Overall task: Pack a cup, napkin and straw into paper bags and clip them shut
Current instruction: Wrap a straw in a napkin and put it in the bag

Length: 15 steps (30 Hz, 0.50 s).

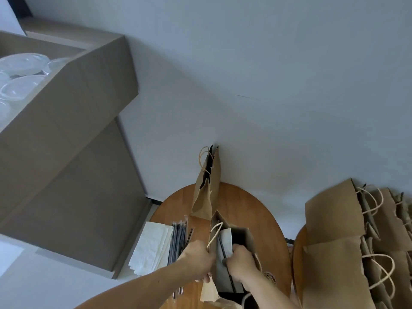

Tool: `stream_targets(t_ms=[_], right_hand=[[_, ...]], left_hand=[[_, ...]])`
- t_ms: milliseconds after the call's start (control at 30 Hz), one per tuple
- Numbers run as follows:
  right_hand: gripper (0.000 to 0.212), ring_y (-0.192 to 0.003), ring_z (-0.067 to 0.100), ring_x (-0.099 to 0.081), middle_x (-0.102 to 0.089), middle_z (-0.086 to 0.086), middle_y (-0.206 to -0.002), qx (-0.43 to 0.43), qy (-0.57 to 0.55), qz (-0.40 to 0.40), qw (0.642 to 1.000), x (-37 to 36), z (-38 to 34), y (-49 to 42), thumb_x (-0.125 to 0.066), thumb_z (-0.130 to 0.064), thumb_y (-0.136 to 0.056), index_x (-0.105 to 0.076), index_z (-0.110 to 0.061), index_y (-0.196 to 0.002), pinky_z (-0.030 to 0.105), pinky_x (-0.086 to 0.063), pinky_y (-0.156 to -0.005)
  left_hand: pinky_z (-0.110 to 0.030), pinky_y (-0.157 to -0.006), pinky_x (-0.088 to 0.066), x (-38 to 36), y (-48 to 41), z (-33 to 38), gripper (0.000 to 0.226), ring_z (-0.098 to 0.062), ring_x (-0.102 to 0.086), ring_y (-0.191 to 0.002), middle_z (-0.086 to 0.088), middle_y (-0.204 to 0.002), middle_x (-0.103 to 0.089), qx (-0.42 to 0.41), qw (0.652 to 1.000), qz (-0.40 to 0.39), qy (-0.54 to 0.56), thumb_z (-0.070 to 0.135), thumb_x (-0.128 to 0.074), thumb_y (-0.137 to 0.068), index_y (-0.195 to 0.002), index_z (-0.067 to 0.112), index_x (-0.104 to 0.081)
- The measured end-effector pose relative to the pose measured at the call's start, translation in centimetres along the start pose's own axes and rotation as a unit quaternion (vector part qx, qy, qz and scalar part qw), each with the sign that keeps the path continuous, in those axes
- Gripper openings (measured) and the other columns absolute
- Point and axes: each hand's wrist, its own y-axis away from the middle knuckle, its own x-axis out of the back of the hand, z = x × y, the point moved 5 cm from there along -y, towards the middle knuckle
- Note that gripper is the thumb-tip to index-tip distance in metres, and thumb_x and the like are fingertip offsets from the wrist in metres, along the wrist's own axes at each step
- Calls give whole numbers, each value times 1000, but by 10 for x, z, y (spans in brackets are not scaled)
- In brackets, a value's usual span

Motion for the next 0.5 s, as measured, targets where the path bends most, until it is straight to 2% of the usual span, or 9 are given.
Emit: stream_targets(t_ms=[133, 233, 333, 400, 500], right_hand=[[17, -95, 23, -63, -68, 4, -98, -48, -28, -22, 998, -18, 20, -19, -67, -11, -85, -65, -14, -101, 34, -54, -85], [16, -104, 23, -64, -70, 3, -107, -74, 46, -8, 996, -28, 29, -27, -63, -18, -88, -64, -16, -104, 29, -51, -83], [17, -111, 22, -63, -68, 3, -115, -67, 69, 28, 995, -32, 28, -27, -57, -22, -93, -62, -17, -108, 26, -48, -84], [7, -110, 21, -63, -67, 3, -115, -58, 80, 37, 994, -31, 22, -23, -58, -21, -94, -55, -22, -99, 26, -47, -84], [13, -109, 21, -63, -65, 4, -116, -25, 106, 50, 993, -25, 10, -17, -52, -16, -96, -52, -19, -108, 27, -48, -84]], left_hand=[[-36, -63, -59, 10, 2, -9, 21, -26, -74, -62, -14, -66, -69, -16, 1000, 2, -9, 25, -40, -85, -81, 10, -54], [-38, -67, -60, 10, 1, -12, 22, -24, -74, -63, -13, -70, -72, -17, 1000, -4, -11, 33, -45, -87, -84, 14, -55], [-41, -74, -60, 8, 1, -9, 25, -22, -74, -64, -19, -82, -74, -25, 999, -1, -33, 35, -43, -89, -86, 15, -57], [-40, -74, -60, 9, 1, -8, 28, -21, -74, -64, -18, -79, -74, -33, 998, 1, -54, 36, -41, -87, -84, 13, -57], [-35, -73, -60, 10, 0, -7, 30, -17, -73, -62, -15, -76, -74, -41, 997, 2, -72, 35, -41, -91, -89, 10, -59]])
